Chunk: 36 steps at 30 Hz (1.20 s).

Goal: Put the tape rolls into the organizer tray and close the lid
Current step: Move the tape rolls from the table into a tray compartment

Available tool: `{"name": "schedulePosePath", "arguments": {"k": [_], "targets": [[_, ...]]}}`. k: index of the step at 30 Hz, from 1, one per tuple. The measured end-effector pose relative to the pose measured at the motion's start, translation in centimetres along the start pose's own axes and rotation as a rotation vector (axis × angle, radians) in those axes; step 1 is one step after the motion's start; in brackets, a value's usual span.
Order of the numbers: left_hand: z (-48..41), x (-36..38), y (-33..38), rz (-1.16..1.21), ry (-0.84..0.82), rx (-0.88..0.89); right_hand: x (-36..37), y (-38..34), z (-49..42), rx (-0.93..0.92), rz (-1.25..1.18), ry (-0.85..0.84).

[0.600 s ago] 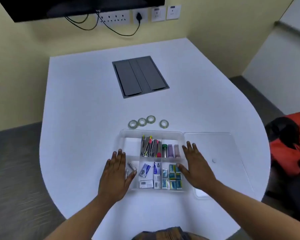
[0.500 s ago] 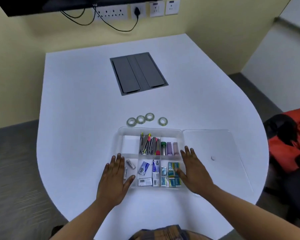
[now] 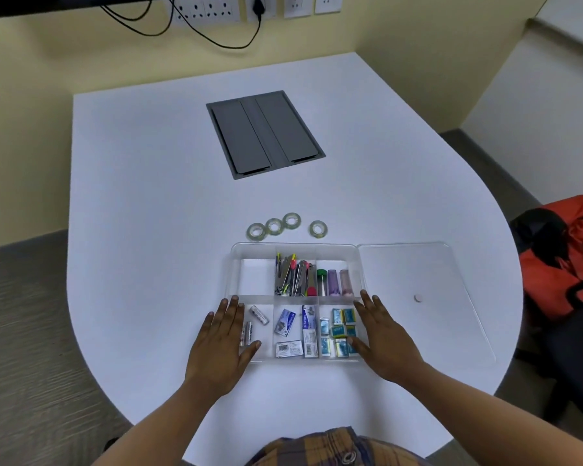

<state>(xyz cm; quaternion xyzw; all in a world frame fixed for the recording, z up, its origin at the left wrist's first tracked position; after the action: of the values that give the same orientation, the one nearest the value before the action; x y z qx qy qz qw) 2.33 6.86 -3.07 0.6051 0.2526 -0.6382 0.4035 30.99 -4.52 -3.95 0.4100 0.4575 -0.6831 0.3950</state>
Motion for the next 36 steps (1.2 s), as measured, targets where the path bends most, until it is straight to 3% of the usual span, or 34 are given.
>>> {"name": "schedulePosePath", "arguments": {"k": [17, 29, 36], "targets": [[-7.1, -3.3, -9.5, -0.023, 0.072, -0.216, -5.4, -3.1, -5.6, -0.012, -0.209, 0.185], [-9.0, 5.2, -11.5, 0.213, -0.315, -0.308, -9.1, -4.4, -16.5, 0.001, -0.264, 0.168], [-9.1, 6.9, -12.1, 0.191, -0.364, -0.292, -8.9, -2.8, -22.6, 0.148, -0.306, 0.138]]}}
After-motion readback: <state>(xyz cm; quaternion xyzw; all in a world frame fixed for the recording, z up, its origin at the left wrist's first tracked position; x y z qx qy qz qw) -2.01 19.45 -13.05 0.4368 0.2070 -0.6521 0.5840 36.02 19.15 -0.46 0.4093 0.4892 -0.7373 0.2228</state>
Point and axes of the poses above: each hand's wrist, its own z-axis away from the middle knuckle, its own x-axis out of the palm, y = z × x, the point moved 8 cm from there along -z, towards the middle knuckle
